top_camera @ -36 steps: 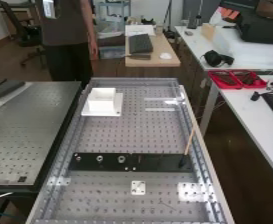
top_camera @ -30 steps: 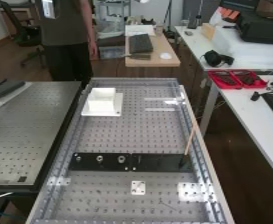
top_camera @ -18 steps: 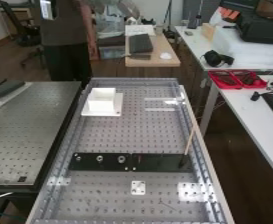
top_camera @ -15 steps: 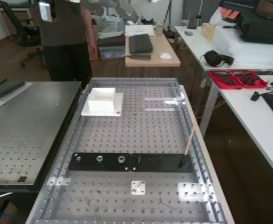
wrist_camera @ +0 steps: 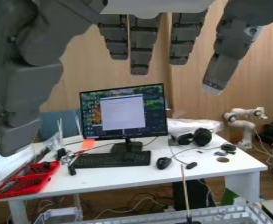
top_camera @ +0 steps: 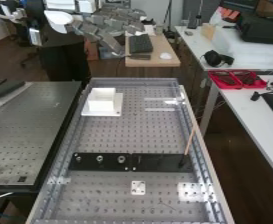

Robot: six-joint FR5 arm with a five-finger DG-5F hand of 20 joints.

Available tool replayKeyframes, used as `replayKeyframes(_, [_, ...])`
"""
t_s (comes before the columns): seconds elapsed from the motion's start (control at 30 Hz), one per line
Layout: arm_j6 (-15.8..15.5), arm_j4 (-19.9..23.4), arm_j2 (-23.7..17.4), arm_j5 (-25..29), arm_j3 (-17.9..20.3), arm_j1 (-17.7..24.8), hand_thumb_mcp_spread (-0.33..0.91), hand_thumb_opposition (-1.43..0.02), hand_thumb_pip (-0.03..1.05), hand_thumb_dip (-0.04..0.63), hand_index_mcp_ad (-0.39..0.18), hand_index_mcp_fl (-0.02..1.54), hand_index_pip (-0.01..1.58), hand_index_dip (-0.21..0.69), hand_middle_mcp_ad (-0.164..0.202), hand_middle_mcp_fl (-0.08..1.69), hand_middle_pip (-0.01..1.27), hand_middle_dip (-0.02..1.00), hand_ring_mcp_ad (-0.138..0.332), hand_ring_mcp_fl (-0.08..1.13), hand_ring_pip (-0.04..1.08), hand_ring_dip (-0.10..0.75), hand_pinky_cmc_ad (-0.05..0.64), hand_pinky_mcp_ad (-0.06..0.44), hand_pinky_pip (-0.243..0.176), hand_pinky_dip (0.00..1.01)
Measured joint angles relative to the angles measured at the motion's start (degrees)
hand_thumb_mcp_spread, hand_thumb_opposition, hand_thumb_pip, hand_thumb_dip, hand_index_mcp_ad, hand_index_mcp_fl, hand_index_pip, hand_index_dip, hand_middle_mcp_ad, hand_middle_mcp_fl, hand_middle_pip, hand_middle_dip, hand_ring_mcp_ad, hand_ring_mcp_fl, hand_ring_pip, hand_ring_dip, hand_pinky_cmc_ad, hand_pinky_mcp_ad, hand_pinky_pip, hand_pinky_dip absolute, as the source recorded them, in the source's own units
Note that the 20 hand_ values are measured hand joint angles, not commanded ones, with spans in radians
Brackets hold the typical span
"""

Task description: Grab the smaller nut and place it in the white container

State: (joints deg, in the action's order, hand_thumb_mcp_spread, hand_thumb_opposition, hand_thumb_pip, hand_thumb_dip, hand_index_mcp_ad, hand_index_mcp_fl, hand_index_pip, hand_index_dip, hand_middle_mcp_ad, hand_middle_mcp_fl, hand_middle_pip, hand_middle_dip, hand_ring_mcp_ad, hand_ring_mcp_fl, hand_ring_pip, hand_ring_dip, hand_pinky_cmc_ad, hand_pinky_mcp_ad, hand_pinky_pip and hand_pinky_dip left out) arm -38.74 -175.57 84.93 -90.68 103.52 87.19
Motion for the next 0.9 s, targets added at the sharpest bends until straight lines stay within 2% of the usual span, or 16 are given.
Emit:
replayKeyframes(0.2, [0.0, 2.9, -0.9, -1.9, 5.2, -2.2, 0.32, -0.72, 0.4, 0.079, -0.024, 0.05, 0.1, 0.024, 0.005, 0.12, 0.13, 0.2, 0.14, 0.0, 0.15, 0.082, 0.415, 0.347, -0.105, 0.73])
replayKeyframes(0.33, [-0.6, 4.3, -1.1, -3.0, 7.6, -3.6, 0.33, -0.72, 0.47, 0.098, -0.021, 0.05, 0.1, 0.019, 0.005, 0.12, 0.13, 0.21, 0.14, 0.0, 0.15, 0.082, 0.424, 0.346, -0.105, 0.73])
replayKeyframes(0.57, [-1.3, 7.7, -1.3, -5.6, 12.0, -6.6, 0.32, -0.75, 0.48, 0.11, -0.021, 0.05, 0.11, -0.012, 0.007, 0.12, 0.13, 0.2, 0.143, 0.0, 0.15, 0.082, 0.426, 0.344, -0.105, 0.73])
replayKeyframes(0.7, [-1.6, 9.9, -0.9, -7.4, 14.5, -8.5, 0.32, -0.75, 0.55, 0.117, -0.024, 0.05, 0.17, -0.03, 0.003, 0.12, 0.13, 0.2, 0.143, 0.0, 0.15, 0.082, 0.426, 0.347, -0.105, 0.73])
replayKeyframes(0.9, [-2.3, 12.6, 0.6, -9.7, 17.3, -11.6, 0.32, -0.76, 0.56, 0.133, -0.037, 0.06, 0.34, -0.045, 0.007, 0.15, 0.13, 0.2, 0.143, 0.0, 0.15, 0.082, 0.426, 0.347, -0.105, 0.73])
